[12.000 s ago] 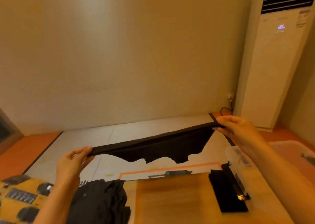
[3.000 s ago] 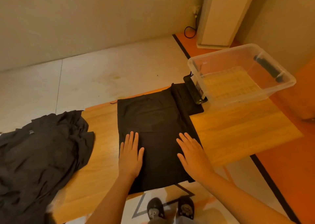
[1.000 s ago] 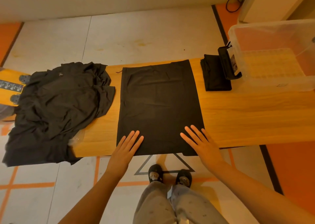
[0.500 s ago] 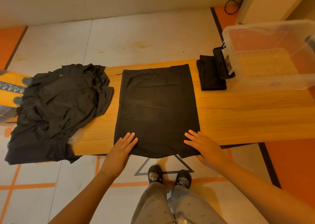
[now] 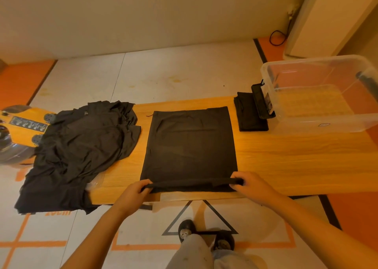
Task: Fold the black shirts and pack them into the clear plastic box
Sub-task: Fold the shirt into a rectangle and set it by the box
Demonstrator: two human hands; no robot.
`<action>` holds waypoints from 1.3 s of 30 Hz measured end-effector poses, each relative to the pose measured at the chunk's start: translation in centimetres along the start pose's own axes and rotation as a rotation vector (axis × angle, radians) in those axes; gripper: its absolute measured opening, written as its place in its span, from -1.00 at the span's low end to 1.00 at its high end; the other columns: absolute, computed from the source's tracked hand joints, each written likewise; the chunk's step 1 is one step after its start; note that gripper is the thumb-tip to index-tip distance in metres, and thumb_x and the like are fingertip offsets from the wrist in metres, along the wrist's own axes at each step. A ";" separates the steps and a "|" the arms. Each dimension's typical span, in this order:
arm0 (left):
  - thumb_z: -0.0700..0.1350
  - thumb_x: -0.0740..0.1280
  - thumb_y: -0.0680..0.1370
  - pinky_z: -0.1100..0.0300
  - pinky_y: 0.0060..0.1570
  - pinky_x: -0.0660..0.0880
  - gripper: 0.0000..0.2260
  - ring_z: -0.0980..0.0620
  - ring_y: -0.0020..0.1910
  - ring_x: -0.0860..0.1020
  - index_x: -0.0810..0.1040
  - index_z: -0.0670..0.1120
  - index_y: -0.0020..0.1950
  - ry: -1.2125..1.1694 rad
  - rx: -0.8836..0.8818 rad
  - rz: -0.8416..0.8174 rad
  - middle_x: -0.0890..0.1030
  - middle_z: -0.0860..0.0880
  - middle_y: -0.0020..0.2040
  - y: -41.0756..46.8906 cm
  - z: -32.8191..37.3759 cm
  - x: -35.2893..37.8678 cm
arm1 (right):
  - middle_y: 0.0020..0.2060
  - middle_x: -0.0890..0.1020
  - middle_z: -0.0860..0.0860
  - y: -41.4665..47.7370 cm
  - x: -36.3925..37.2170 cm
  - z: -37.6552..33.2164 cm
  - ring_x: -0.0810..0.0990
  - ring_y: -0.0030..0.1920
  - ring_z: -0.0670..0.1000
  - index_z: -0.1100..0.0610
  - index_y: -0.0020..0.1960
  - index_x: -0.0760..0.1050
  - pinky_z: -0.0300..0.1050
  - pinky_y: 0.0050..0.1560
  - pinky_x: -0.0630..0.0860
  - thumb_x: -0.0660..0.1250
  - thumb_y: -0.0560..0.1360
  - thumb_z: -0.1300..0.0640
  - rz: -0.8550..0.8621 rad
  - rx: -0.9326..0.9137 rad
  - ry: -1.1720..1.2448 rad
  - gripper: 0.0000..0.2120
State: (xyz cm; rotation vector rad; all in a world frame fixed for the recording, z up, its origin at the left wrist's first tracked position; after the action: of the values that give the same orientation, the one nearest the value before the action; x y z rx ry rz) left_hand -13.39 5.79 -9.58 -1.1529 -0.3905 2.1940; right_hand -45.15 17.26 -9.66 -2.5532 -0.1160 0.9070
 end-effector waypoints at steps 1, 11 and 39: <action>-0.17 0.19 0.65 0.20 -0.10 0.47 -0.80 -0.06 -0.12 0.55 0.55 0.01 -0.09 0.006 -0.008 -0.015 0.58 -0.05 -0.18 0.0 0.1 -0.1 | -0.24 0.58 -0.09 0.0 0.0 0.1 0.56 -0.16 -0.13 -0.08 -0.17 0.51 -0.30 -0.16 0.46 0.33 0.55 0.13 -0.018 0.006 -0.009 -0.84; -0.13 0.18 0.66 0.34 -0.31 0.32 -0.76 0.17 -0.39 0.39 0.52 -0.05 -0.19 0.135 -0.069 -0.233 0.43 0.05 -0.34 5.9 3.7 -6.1 | -0.23 0.60 0.02 5.1 -4.2 -2.1 0.59 -0.14 -0.03 0.03 -0.15 0.56 -0.22 -0.11 0.50 0.31 0.55 0.15 -0.100 0.086 0.113 -0.88; -0.08 0.24 0.63 0.08 -0.09 0.54 -0.74 -0.10 0.05 0.59 0.43 -0.14 0.29 -0.120 -0.101 0.240 0.60 -0.13 0.16 24.0 3.4 -10.0 | -0.22 0.56 0.04 19.4 -8.8 -0.7 0.58 -0.23 0.06 0.09 0.21 0.35 0.00 -0.24 0.54 0.11 0.64 0.00 0.584 0.480 -0.008 -0.78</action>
State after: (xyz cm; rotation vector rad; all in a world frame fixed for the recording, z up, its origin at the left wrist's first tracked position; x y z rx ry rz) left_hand -21.17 -18.91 -13.71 -1.1760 -0.4376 2.4857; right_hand -52.84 -2.45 -12.12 -2.1431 0.7862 0.9926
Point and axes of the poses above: each hand's wrist, its own y-axis towards the middle knuckle, its own x-axis out of the palm, z = x × y, the point moved 5 cm from there along y, towards the middle knuckle
